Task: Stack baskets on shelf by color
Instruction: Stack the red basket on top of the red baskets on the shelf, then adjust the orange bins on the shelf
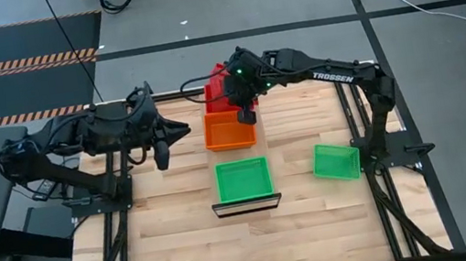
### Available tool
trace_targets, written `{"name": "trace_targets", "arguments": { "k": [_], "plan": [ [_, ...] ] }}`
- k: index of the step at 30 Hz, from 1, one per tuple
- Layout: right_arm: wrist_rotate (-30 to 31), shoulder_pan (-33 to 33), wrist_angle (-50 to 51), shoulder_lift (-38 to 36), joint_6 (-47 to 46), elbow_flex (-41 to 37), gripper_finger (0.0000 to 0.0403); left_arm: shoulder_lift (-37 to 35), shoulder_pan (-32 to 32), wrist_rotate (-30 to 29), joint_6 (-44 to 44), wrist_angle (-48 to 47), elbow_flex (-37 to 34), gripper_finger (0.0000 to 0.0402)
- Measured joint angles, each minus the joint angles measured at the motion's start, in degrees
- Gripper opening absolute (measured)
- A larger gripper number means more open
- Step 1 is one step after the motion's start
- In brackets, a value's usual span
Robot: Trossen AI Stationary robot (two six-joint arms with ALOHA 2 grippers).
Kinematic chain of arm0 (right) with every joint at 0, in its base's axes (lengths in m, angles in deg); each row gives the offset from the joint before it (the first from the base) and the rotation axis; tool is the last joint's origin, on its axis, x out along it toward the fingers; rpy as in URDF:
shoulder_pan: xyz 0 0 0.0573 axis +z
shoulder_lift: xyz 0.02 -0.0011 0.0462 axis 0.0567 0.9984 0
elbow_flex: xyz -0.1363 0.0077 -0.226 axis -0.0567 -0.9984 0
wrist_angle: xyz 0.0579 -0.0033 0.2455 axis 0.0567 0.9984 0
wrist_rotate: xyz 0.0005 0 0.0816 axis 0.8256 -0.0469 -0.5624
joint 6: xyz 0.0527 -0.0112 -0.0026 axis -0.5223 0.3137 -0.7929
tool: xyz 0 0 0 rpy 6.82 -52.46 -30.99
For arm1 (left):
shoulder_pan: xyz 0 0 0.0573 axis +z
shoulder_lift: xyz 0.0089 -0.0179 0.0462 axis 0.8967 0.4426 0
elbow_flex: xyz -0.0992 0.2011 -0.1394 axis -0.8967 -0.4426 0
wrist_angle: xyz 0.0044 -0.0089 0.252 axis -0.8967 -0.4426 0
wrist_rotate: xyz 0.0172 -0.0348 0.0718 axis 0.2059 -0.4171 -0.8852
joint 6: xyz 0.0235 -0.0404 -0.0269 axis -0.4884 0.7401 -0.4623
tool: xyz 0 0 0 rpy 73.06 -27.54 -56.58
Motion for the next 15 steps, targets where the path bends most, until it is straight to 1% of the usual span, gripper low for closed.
{"name": "trace_targets", "arguments": {
  "k": [5, 10, 13, 15],
  "plan": [
    [0.0, 0.0, 0.1, 0.0, 0.0, 0.0, 0.0064, -0.1, 0.0, -0.3, 0.0, 0.0, 0.0, 0.0071],
    [0.3, 0.0, -0.1, 0.0, 0.4, 0.0, 0.0095, -0.1, 0.0, -0.3, 0.0, 0.0, 0.0, 0.0066],
    [2.7, 0.0, 0.8, 0.0, 0.5, 0.8, 0.0109, -0.1, 0.0, -0.3, 0.4, 0.1, 0.0, 0.0064],
    [4.2, 0.0, 3.0, 0.0, 0.4, 3.2, 0.0115, -0.1, 0.0, -0.3, 0.5, 0.1, 0.0, 0.0065]
  ]
}}
